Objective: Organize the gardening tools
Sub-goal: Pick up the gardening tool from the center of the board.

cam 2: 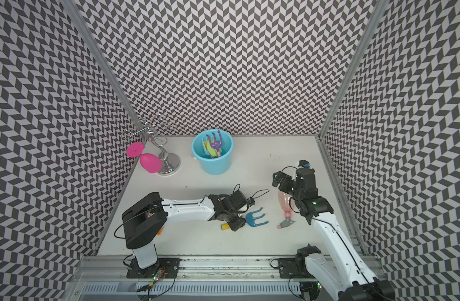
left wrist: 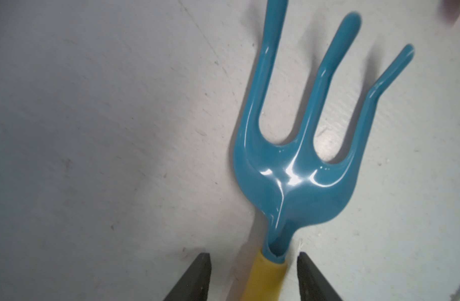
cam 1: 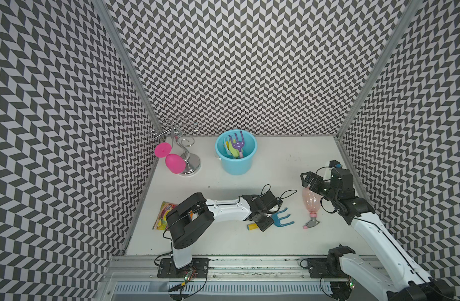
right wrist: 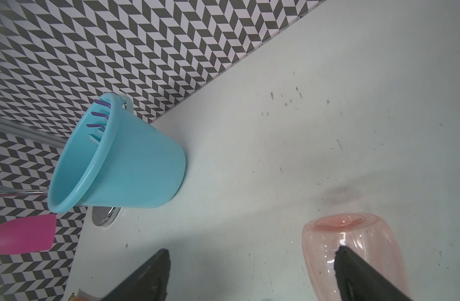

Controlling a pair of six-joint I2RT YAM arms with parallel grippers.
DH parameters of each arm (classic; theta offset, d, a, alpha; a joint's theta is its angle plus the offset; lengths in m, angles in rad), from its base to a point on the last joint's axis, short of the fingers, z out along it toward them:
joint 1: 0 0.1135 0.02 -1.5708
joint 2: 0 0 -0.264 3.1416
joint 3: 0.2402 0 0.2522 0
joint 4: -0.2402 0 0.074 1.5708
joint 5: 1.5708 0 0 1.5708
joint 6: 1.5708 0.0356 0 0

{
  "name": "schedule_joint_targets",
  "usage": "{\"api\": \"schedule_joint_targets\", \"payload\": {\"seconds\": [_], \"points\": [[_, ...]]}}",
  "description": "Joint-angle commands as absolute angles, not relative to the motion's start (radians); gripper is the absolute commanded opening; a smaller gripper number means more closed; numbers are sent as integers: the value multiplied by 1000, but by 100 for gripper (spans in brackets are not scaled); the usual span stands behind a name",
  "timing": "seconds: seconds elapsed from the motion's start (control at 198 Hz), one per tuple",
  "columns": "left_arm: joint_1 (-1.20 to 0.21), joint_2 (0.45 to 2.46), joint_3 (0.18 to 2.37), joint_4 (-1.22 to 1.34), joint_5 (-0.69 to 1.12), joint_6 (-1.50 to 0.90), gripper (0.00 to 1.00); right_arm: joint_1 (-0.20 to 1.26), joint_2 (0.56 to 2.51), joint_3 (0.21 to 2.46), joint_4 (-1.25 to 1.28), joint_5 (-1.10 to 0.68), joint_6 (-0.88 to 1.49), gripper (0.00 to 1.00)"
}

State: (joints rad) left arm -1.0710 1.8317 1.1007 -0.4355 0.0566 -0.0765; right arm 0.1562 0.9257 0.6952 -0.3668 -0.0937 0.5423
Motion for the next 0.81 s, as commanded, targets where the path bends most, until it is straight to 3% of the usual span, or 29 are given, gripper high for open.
{"api": "schedule_joint_targets", "payload": {"seconds": [0.0, 0.805], "points": [[-1078, 1860, 1133, -437, 29, -69, 53, 147, 905, 688, -330, -97, 542, 98], [-1047, 1872, 1159, -429, -56, -115, 25, 133, 903, 678, -284, -126, 585, 98]]}}
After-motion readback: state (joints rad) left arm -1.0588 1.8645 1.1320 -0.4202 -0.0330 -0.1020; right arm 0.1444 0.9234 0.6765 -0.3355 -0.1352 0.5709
